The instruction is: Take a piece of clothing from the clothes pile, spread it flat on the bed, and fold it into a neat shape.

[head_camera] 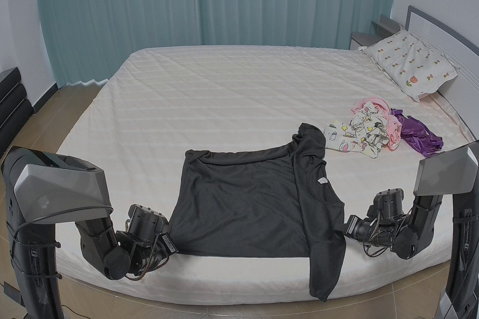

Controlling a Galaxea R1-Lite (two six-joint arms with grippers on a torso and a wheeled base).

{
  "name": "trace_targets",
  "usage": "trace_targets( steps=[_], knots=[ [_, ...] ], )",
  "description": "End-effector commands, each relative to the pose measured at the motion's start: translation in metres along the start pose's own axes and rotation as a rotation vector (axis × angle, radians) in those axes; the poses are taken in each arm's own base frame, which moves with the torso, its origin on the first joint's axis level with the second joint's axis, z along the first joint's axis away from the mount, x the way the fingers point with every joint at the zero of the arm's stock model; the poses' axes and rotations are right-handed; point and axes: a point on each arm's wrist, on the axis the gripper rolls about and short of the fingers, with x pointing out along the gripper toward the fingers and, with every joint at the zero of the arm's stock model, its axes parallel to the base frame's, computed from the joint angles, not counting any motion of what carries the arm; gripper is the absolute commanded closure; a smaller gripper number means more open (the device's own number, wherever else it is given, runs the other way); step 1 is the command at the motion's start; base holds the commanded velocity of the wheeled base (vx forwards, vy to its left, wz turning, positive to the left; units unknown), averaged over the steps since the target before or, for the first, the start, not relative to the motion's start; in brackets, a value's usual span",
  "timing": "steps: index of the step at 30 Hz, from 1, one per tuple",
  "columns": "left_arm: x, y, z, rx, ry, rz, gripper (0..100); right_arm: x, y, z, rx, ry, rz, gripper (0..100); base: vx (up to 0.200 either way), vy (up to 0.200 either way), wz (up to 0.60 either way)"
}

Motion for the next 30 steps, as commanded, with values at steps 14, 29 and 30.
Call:
trace_targets(
  steps=[14, 29, 30],
  knots=[
    [0.002, 0.007, 0.002, -0.011, 0.003, 0.023, 100, -0.03, -0.034, 0.049, 0.092, -0.158, -0.038, 100, 0.0, 0.0, 0.0],
    [0.0, 0.011, 0.001, -0.013, 0.009, 0.033, 100, -0.037, -0.063, 0.089, 0.095, -0.311, -0.054, 100, 0.0, 0.0, 0.0],
    [0.0, 0.011, 0.001, -0.011, 0.009, 0.033, 100, -0.036, -0.064, 0.089, 0.096, -0.312, -0.055, 100, 0.0, 0.0, 0.0]
  ],
)
